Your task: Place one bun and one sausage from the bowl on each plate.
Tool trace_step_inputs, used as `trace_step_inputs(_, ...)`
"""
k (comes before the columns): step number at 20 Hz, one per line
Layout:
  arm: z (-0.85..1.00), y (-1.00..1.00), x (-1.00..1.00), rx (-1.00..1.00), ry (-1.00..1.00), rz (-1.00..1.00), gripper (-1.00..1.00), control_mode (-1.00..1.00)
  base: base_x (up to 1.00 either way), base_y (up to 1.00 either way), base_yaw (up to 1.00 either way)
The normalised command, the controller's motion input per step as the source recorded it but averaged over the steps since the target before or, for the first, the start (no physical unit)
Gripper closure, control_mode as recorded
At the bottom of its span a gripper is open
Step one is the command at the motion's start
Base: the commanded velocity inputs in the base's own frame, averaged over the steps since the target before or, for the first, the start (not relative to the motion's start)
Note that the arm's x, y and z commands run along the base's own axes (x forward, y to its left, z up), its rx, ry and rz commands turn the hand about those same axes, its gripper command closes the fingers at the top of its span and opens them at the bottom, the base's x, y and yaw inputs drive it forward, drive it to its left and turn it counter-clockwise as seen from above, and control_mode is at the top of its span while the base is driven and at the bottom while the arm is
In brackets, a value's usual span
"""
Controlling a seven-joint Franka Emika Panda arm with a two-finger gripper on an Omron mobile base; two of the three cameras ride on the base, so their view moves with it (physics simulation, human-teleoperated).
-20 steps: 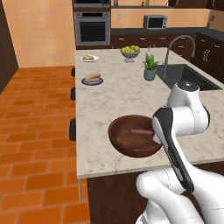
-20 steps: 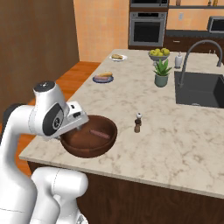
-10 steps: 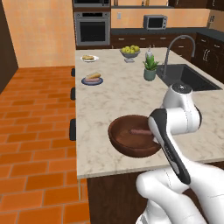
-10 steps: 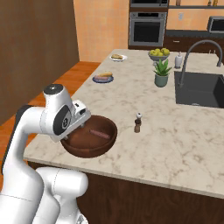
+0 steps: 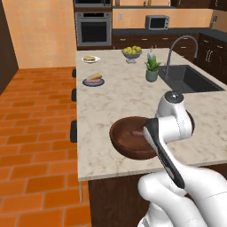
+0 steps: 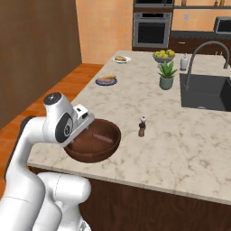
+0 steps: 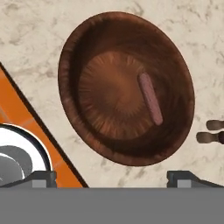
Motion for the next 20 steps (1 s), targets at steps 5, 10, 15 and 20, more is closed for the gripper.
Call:
trace_step_inputs(5, -0.02, -0.02, 0.46, 0.00, 0.00, 0.00, -1.00, -1.00, 0.00, 0.00, 0.00)
trace_step_inputs(10, -0.26, -0.11, 0.69, 0.00, 0.00, 0.05, -1.00, -1.00, 0.00, 0.00, 0.00)
trace_step_inputs(15, -0.45, -0.05, 0.72, 0.00, 0.00, 0.07, -1.00, -1.00, 0.00, 0.00, 0.00)
trace_step_inputs(20, -0.66, 0.00, 0.58, -0.02, 0.00, 0.05, -1.00, -1.00, 0.00, 0.00, 0.00)
